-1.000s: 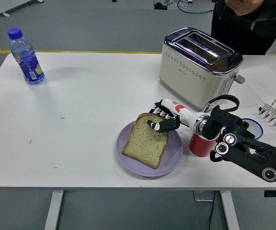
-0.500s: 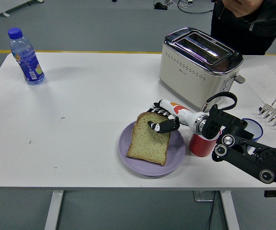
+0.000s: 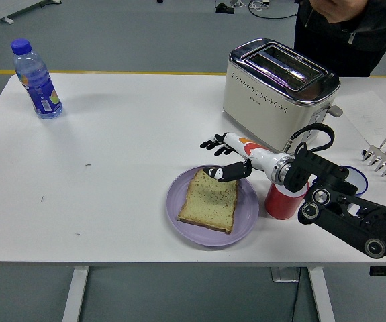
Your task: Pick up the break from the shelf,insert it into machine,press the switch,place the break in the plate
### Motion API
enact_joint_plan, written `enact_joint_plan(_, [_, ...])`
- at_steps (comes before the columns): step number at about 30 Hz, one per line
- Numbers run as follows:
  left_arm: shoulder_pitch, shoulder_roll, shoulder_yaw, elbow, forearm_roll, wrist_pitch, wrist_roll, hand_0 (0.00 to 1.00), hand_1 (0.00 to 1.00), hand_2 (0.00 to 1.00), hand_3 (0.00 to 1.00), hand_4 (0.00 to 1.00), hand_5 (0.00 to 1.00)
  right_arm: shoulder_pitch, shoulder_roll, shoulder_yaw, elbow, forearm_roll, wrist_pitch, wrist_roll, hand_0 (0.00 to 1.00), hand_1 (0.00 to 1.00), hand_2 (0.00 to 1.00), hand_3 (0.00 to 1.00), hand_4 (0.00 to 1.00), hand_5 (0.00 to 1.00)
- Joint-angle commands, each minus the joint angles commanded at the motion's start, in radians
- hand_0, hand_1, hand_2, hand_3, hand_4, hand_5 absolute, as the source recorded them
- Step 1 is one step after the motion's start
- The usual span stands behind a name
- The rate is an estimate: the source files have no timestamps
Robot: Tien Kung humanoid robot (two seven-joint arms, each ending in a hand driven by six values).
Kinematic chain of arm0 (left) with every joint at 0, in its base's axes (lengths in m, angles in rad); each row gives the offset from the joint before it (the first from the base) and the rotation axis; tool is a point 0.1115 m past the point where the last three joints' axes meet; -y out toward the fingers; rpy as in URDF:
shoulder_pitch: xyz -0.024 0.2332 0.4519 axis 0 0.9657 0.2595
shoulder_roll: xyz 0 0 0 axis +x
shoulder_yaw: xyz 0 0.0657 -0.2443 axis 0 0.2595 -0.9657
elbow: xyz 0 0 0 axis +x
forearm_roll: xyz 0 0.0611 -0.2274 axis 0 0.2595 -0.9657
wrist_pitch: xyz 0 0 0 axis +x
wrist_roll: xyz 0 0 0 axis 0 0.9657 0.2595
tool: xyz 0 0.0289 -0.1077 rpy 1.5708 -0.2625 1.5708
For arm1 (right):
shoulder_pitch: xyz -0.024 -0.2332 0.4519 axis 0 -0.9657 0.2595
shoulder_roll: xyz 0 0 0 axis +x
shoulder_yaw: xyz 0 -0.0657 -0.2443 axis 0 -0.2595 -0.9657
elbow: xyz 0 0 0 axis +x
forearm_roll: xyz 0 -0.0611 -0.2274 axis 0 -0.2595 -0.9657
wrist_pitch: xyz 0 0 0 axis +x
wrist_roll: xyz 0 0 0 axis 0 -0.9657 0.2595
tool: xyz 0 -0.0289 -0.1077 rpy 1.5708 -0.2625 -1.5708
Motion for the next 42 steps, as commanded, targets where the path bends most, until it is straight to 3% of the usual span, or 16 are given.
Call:
enact_joint_plan(4, [0.003,0.0,-0.005,0.0,0.009,-0.001,0.001,0.693,0.576,0.713,0.669,0.502,0.96,-0.02,-0.025,0.039,0.081,0.024,-0.005,0.029,0.815,0.773,0.83,0.82,0.72,0.212])
enact_joint_plan(5, [0.004,0.0,-0.006,0.0,0.01,-0.001,0.001,0.693,0.576,0.712,0.669,0.502,0.96,-0.024,-0.03,0.047,0.099,0.031,-0.004,0.036,0.761,0.73,0.766,0.748,0.686,0.214])
enact_joint_plan(10, [0.008,0.0,-0.016,0.0,0.021,-0.002,0.002,0.693,0.576,0.712,0.669,0.502,0.96,-0.062,-0.077,0.118,0.23,0.112,-0.008,0.075,0.761,0.73,0.766,0.748,0.686,0.214])
enact_joint_plan(11, [0.009,0.0,-0.018,0.0,0.023,-0.003,0.002,0.693,0.576,0.712,0.67,0.501,0.96,-0.071,-0.089,0.134,0.258,0.133,-0.007,0.08,0.713,0.682,0.708,0.697,0.604,0.169])
enact_joint_plan(16, [0.011,0.0,-0.017,0.0,0.021,-0.003,0.001,0.693,0.576,0.712,0.67,0.501,0.96,-0.118,-0.141,0.213,0.371,0.188,0.005,0.092,0.713,0.682,0.708,0.697,0.604,0.169])
enact_joint_plan(17, [0.011,0.0,-0.016,0.0,0.018,-0.003,-0.001,0.694,0.576,0.712,0.669,0.503,0.962,-0.143,-0.164,0.244,0.402,0.215,0.011,0.096,0.636,0.613,0.63,0.606,0.488,0.094])
enact_joint_plan(21, [0.011,0.001,-0.018,0.0,0.018,-0.003,-0.002,0.694,0.576,0.712,0.669,0.503,0.962,-0.215,-0.213,0.339,0.475,0.275,0.025,0.103,0.636,0.613,0.63,0.606,0.488,0.094])
enact_joint_plan(26, [0.012,0.0,-0.022,0.0,0.019,-0.004,-0.003,0.693,0.576,0.712,0.669,0.504,0.962,-0.34,-0.258,0.479,0.475,0.34,0.032,0.119,0.618,0.594,0.609,0.589,0.505,0.121])
enact_joint_plan(30, [0.013,-0.002,-0.026,0.0,0.024,-0.005,-0.003,0.692,0.577,0.712,0.669,0.504,0.962,-0.438,-0.269,0.592,0.475,0.383,0.023,0.143,0.613,0.588,0.602,0.583,0.513,0.124])
enact_joint_plan(36, [0.015,-0.003,-0.036,0.0,0.034,-0.007,-0.003,0.692,0.576,0.711,0.669,0.502,0.965,-0.581,-0.266,0.755,0.475,0.487,-0.009,0.192,0.61,0.584,0.598,0.578,0.516,0.126])
enact_joint_plan(40, [0.015,-0.004,-0.039,0.0,0.037,-0.007,-0.003,0.692,0.576,0.711,0.669,0.502,0.965,-0.643,-0.253,0.838,0.475,0.562,-0.047,0.231,0.61,0.584,0.598,0.578,0.516,0.126])
enact_joint_plan(42, [0.015,-0.004,-0.042,0.0,0.041,-0.008,-0.003,0.691,0.576,0.712,0.668,0.502,0.966,-0.687,-0.236,0.901,0.475,0.634,-0.089,0.274,0.607,0.583,0.597,0.575,0.513,0.125])
